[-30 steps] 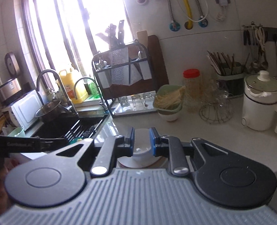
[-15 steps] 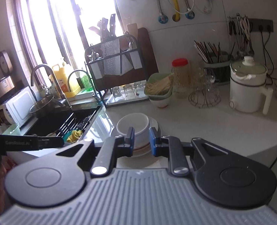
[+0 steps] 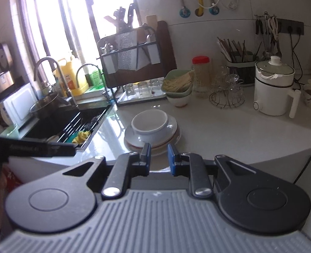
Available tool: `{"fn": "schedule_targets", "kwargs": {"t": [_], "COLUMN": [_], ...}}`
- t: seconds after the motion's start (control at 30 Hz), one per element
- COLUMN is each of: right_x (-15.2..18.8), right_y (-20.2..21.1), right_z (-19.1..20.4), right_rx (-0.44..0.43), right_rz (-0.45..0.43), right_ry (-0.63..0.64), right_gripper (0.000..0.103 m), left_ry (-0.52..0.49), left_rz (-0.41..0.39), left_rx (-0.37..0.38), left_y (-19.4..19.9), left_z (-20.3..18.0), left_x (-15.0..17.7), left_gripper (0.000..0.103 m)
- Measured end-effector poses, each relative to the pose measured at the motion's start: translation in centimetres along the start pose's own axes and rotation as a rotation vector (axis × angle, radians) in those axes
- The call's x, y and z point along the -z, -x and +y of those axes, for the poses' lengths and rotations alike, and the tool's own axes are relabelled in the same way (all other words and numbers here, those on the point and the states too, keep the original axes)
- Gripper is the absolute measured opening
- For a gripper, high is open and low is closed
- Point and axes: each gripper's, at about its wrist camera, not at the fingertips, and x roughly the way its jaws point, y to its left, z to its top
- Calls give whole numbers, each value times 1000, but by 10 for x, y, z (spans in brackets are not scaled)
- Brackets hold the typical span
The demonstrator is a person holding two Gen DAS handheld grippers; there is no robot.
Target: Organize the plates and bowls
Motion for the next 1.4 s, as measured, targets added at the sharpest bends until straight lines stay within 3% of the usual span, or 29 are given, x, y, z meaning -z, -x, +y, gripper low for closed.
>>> {"fn": "schedule_targets", "kwargs": {"t": [0.1,0.17,0.23,0.27,0.33,0.4,1.03,1.4], "right_x": [-2,-3,-4,-5,-10,-13,-10,-14], "right_y": [1,0,0,0,-1,-1,-3,-5], "right_z": [-5,-6,-6,-6,-6,-7,-7,-7], "right_rx": [11,14,9,8,9,9,20,28], "right_rz": [-7,-10,-21,-28,-41,-48,-44,-53], "right_ry": [-19,-22,-25,-27,-26,-26,-37,-20], "right_gripper": [22,26,49,55,83,91,93,93], "left_ry": [-9,-17,-35,-40,-43,-38,-24,-54], "left_rz": [-22,-38,-71,-84,-98,-106,-115,-98], "left_rx": [9,21,-3,-12,-28,-48,-144,-140], "left_y": [3,7,13,16,19,22,31,27], "left_z": [-2,-3,-5,-6,-5,-2,7,3], "left_x": [2,1,0,0,-1,-3,0,-4], "left_gripper": [58,76,91,96,98,99,100,100]}}
